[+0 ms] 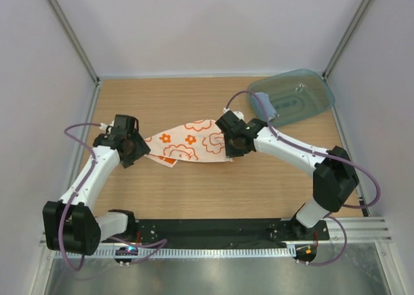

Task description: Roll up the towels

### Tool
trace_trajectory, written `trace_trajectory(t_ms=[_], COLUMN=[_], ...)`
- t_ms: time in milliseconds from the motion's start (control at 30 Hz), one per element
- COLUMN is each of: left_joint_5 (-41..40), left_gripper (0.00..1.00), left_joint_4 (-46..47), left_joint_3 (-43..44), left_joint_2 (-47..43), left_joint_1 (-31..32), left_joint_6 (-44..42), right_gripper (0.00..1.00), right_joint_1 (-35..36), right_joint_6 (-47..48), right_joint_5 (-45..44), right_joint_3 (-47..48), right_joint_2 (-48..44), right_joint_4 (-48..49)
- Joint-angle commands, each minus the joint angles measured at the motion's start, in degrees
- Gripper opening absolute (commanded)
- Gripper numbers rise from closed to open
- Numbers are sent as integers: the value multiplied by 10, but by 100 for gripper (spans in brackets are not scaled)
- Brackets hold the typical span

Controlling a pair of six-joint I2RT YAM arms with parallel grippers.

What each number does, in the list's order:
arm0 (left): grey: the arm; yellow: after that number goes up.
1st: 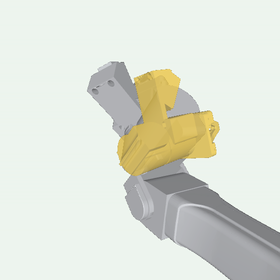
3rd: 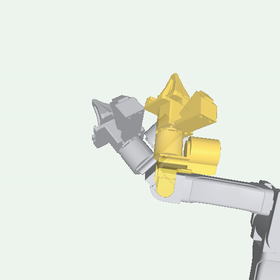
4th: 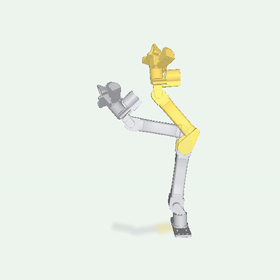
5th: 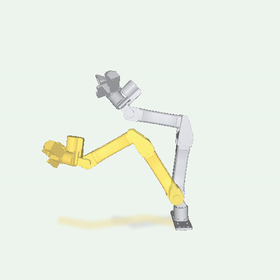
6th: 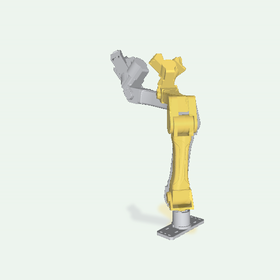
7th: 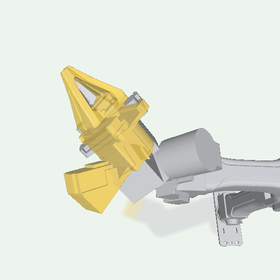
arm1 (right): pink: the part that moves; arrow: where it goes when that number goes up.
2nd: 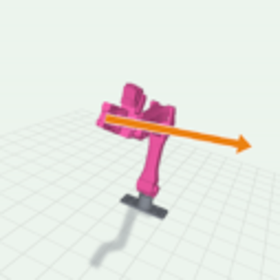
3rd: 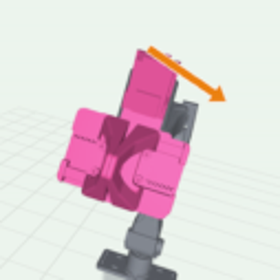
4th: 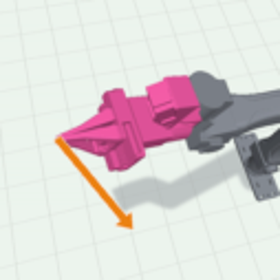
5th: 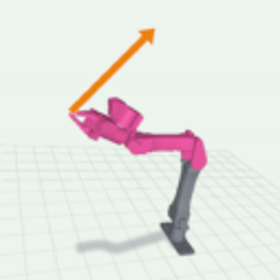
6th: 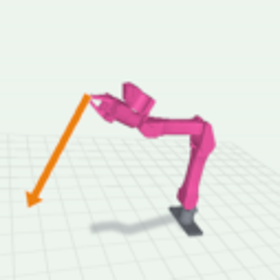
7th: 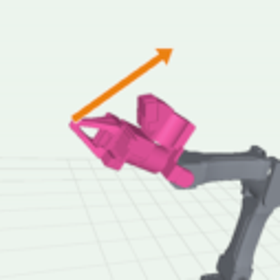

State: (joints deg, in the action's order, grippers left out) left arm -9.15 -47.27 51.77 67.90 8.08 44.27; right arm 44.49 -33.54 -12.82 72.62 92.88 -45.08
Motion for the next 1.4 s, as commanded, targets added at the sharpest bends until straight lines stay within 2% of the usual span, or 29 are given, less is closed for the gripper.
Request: trace_trajectory(t_ms=[0,467,967,1067,1100,1200,1267,1367], left_joint_5=[-22,-36,-79,-67,-60,-29,-13,1], left_gripper=[65,61,59,52,44,29,24,10], left_joint_4=[57,128,159,173,177,193,205,214], left_joint_3=[0,18,51,54,53,53,51,47], left_joint_2=[7,135,206,220,229,247,252,251], left_joint_1=[-10,-19,-36,-37,-37,-37,-37,-36], left_joint_6=[41,74,57,58,60,71,76,75], right_gripper=[1,1,1,1,1,1,1,1], right_joint_1=[-12,-44,-54,-56,-57,-57,-58,-57], right_joint_6=[17,44,55,56,57,58,58,57], right_joint_5=[11,48,56,57,57,62,67,67], right_joint_3=[-21,-69,-67,-65,-65,-64,-62,-56], right_joint_2=[-38,-122,-153,-158,-160,-157,-155,-149], right_joint_4=[9,8,-19,-25,-26,-26,-28,-29])
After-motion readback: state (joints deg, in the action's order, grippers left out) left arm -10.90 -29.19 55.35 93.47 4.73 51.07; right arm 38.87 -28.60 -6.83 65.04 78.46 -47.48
